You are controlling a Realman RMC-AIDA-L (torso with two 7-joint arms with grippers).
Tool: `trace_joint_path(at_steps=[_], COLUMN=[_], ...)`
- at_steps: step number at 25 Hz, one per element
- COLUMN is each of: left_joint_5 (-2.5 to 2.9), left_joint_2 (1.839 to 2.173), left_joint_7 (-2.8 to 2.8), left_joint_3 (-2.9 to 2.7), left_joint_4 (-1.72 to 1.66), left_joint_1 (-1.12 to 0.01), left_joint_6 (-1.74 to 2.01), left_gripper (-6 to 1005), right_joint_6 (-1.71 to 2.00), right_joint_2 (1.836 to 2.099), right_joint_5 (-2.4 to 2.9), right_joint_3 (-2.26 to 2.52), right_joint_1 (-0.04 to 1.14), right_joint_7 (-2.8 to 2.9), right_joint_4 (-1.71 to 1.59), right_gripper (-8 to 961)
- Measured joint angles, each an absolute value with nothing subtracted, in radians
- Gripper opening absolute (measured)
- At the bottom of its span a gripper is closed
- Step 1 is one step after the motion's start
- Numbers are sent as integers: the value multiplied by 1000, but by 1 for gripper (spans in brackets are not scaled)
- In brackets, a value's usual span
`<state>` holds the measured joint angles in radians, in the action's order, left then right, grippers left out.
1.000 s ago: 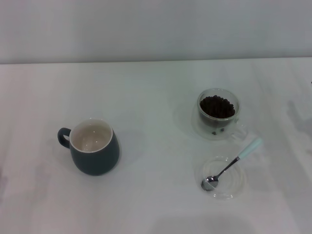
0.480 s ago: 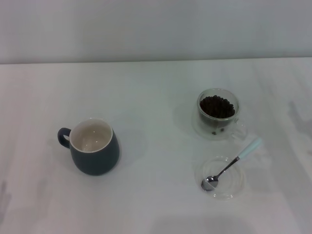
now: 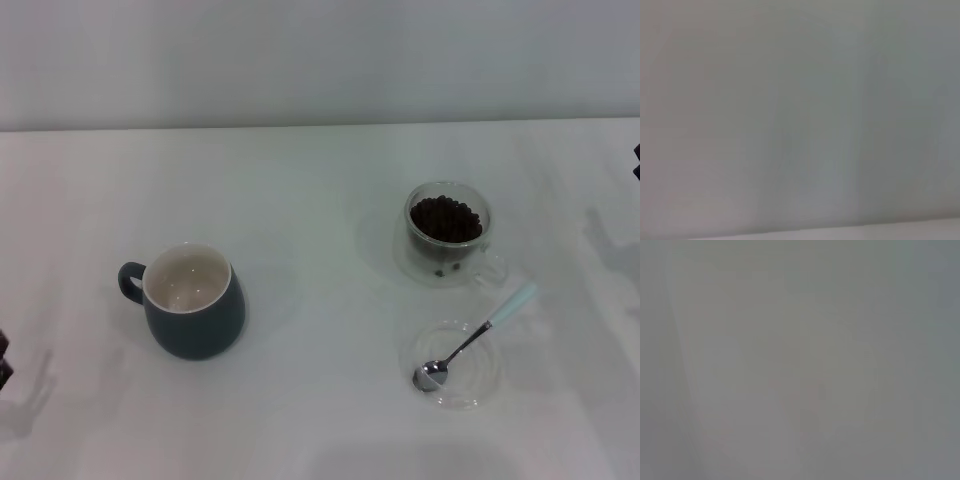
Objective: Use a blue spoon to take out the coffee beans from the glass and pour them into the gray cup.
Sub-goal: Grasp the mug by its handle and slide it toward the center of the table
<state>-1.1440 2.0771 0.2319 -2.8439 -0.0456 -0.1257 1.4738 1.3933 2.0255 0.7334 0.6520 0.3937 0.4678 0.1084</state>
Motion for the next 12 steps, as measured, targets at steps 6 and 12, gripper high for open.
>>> trace_joint_path(at_steps=[6,12], left_joint_5=[-1125,-1081], left_joint_2=[2077,2076], left_joint_7=[230,226], left_joint_3=[-2844,-2844], left_joint_4=[-24,-2], left_joint_1=[-177,-221], left_joint_6=[1433,1394], left_gripper=[871,869], right_joint_6=[1396,1396], right_joint_2=[2026,2026], right_joint_5=[733,733], right_joint_3=[652,651], right_joint_1=[393,393], right_joint_7=[468,475], right_joint_4=[113,115], right_gripper=[865,865])
